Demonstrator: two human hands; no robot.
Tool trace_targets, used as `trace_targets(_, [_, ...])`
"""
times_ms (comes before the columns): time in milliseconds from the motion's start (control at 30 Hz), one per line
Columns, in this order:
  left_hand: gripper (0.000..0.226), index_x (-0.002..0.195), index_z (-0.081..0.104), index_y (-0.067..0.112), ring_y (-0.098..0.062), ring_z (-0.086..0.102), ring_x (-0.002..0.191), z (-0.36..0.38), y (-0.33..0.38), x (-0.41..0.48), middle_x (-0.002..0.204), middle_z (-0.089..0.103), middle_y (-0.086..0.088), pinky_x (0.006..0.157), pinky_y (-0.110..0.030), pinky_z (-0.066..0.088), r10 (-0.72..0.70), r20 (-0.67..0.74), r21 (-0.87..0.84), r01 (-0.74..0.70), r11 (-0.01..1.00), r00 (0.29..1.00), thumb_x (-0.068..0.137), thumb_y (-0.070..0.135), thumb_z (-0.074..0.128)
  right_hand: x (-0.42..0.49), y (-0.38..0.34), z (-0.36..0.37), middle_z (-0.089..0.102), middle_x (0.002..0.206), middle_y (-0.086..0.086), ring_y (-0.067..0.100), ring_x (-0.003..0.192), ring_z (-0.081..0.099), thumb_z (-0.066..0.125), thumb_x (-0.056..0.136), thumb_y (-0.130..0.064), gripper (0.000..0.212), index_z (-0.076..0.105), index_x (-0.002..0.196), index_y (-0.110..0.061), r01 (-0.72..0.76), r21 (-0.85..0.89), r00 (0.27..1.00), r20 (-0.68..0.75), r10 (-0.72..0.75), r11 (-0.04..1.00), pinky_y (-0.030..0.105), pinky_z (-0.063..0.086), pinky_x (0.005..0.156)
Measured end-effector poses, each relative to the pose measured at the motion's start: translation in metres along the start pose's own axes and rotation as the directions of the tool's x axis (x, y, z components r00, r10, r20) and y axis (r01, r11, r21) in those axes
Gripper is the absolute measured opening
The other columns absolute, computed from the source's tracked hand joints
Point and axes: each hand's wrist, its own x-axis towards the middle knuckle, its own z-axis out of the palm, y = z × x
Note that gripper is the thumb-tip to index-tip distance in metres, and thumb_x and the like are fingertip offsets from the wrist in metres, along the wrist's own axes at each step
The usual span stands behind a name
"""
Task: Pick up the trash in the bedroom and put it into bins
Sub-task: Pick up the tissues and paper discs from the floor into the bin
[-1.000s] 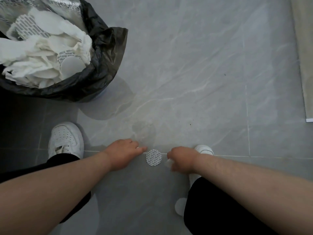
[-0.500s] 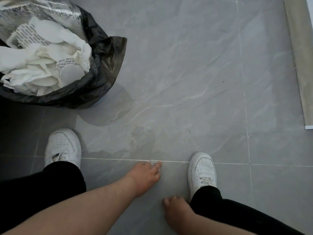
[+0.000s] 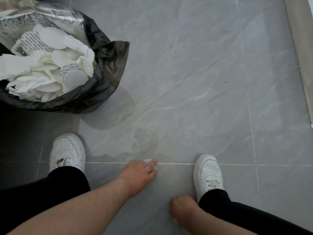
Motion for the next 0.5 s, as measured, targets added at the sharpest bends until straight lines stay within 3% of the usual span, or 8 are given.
trace_targets(200, [0.055,0.148,0.019,0.017,-0.037,0.034,0.133,0.002,-0.013,-0.009,0.159,-0.001,-0.014,0.100,-0.043,0.034,-0.073,-0.072,0.012,0.074,0.997,0.995,0.095,0.012,0.035,-0.002,0.035,-0.019,0.061,0.121,0.015,0.035,0.111,0.059,0.063,0.084,-0.019,0.030,0.061,0.112,-0.009,-0.148,0.273,0.972,-0.136,0.191,0.951,0.037,0.047,0.087])
trace_targets(233, [0.056,0.145,0.030,0.018,-0.037,0.043,0.128,0.006,-0.018,-0.010,0.158,0.011,-0.015,0.095,-0.042,0.040,-0.078,-0.117,0.023,0.081,0.996,0.990,0.092,0.015,0.046,-0.001,0.038,-0.024,0.061,0.120,0.013,0.033,0.110,0.059,0.064,0.083,-0.023,0.030,0.060,0.110,-0.010,-0.174,0.327,0.958,-0.161,0.237,0.929,0.035,0.047,0.086])
trace_targets(300, [0.060,0.122,0.062,0.022,-0.032,0.066,0.100,0.001,-0.027,-0.013,0.139,0.050,-0.015,0.072,-0.035,0.053,-0.106,-0.136,0.023,0.110,0.994,0.985,0.065,0.026,0.078,0.002,0.042,-0.029,0.062,0.119,0.012,0.032,0.110,0.059,0.065,0.081,-0.027,0.031,0.060,0.108,-0.012,-0.206,0.403,0.936,-0.185,0.300,0.892,0.034,0.047,0.087])
trace_targets(333, [0.060,0.115,0.067,0.024,-0.029,0.068,0.094,-0.002,-0.029,-0.015,0.133,0.057,-0.013,0.067,-0.032,0.054,-0.136,-0.173,0.023,0.142,0.990,0.975,0.057,0.028,0.083,0.003,0.043,-0.030,0.062,0.119,0.011,0.031,0.110,0.059,0.065,0.081,-0.028,0.032,0.060,0.108,-0.013,-0.212,0.426,0.929,-0.191,0.316,0.879,0.034,0.047,0.087])
trace_targets(367, [0.059,0.122,0.061,0.024,-0.031,0.065,0.104,-0.004,-0.030,-0.017,0.140,0.049,-0.014,0.075,-0.033,0.053,-0.148,-0.147,-0.009,0.148,0.989,0.978,0.066,0.028,0.078,0.004,0.042,-0.031,0.063,0.119,0.011,0.031,0.110,0.059,0.066,0.081,-0.029,0.032,0.060,0.108,-0.013,-0.217,0.443,0.924,-0.194,0.330,0.870,0.033,0.047,0.087])
trace_targets(433, [0.056,0.144,0.032,0.021,-0.034,0.041,0.130,0.003,-0.032,-0.015,0.158,0.011,-0.013,0.098,-0.038,0.040,-0.169,-0.134,-0.026,0.167,0.986,0.976,0.090,0.014,0.048,0.006,0.043,-0.030,0.064,0.118,0.010,0.031,0.109,0.060,0.067,0.079,-0.031,0.033,0.060,0.107,-0.014,-0.227,0.501,0.910,-0.197,0.366,0.835,0.032,0.047,0.085])
trace_targets(500, [0.059,0.146,0.025,0.019,-0.035,0.035,0.133,-0.001,-0.034,-0.015,0.159,0.004,-0.012,0.100,-0.040,0.036,-0.199,-0.135,-0.073,0.190,0.979,0.971,0.090,0.005,0.038,0.010,0.044,-0.033,0.065,0.115,0.009,0.030,0.107,0.061,0.070,0.077,-0.033,0.031,0.060,0.101,-0.017,-0.222,0.567,0.890,-0.215,0.402,0.794,0.031,0.047,0.081])
